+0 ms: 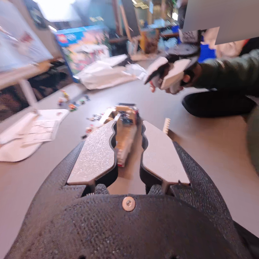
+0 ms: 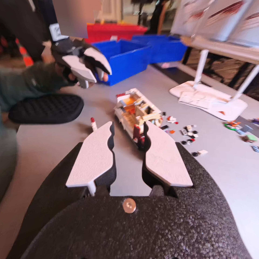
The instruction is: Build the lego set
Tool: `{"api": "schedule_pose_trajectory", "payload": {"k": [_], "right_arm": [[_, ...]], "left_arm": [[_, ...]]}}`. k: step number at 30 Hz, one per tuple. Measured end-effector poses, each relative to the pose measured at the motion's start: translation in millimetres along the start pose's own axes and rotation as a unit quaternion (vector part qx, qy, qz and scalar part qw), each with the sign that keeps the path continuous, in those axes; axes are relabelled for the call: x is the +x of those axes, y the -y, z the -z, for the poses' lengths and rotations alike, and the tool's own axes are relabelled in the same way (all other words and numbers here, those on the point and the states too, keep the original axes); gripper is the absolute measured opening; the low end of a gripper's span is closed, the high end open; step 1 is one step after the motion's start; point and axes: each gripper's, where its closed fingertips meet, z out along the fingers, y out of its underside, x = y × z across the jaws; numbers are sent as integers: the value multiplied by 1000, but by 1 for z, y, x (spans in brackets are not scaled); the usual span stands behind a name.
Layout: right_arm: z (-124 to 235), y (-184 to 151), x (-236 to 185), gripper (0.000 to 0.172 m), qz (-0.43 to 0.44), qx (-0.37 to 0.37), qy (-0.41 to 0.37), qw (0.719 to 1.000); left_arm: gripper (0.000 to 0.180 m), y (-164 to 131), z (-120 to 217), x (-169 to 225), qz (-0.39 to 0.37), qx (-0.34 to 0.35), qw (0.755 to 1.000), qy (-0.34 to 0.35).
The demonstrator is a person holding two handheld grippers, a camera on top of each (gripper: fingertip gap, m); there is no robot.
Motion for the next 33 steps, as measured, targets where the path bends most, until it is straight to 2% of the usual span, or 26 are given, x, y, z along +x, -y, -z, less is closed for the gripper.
{"api": "schedule_pose_trajectory", "payload": {"k": [2,4,8,9,12,14,17,19,22,25,28,31,33], "right_arm": [[10,10,19,39,-14,48,-52,997],[21,15,36,29,-19,76,-99,992],[41,20,61,1,-32,108,-163,980],[46,22,66,0,-34,118,-176,977],[58,25,76,0,-34,134,-202,970],[61,23,79,0,-35,136,-208,968],[59,17,80,0,-37,130,-202,970],[57,14,80,0,-39,124,-195,972],[53,11,80,0,-39,118,-186,975],[52,8,79,0,-32,111,-184,976],[54,9,79,0,-27,110,-189,975],[55,6,83,2,-30,105,-198,974],[54,5,84,4,-35,103,-197,974]], "left_arm": [[21,16,18,-25,-15,42,996,79],[0,31,43,-49,-32,86,982,164],[0,46,106,-93,-10,146,939,311],[0,45,124,-104,-8,147,925,350],[0,32,179,-137,-22,85,883,460],[0,17,206,-157,-15,-3,876,482],[7,-21,217,-176,28,-164,897,409],[11,-54,212,-177,52,-281,903,320],[19,-104,213,-178,47,-443,869,215],[26,-135,211,-174,48,-521,843,129],[28,-155,209,-170,56,-556,826,76],[30,-169,212,-169,56,-589,805,49],[26,-170,209,-171,64,-588,805,45]]}}
